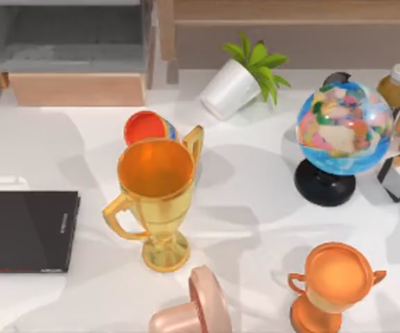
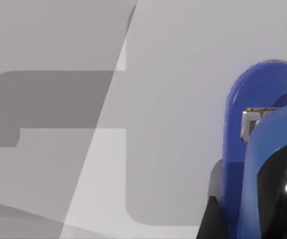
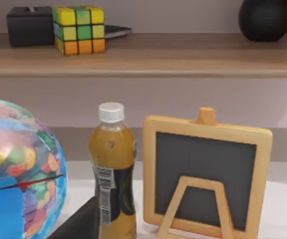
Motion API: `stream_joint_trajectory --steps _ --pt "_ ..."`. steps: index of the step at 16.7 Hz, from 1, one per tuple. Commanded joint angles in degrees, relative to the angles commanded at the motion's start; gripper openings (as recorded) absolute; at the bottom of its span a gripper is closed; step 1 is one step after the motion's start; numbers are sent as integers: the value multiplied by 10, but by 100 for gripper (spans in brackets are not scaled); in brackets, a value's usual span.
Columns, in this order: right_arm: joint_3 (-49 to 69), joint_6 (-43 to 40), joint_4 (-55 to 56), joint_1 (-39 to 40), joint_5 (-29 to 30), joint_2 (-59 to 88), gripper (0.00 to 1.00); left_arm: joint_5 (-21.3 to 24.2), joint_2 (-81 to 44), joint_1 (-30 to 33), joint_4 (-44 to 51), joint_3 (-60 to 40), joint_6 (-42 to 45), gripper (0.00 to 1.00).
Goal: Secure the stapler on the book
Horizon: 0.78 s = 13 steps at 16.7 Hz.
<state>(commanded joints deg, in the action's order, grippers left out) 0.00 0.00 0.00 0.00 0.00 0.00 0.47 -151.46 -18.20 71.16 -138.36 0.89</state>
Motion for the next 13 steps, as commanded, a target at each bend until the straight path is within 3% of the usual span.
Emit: stream_joint_trajectory --steps 13 --pt "0 0 0 0 0 0 100 -5 46 -5 2 12 3 0"
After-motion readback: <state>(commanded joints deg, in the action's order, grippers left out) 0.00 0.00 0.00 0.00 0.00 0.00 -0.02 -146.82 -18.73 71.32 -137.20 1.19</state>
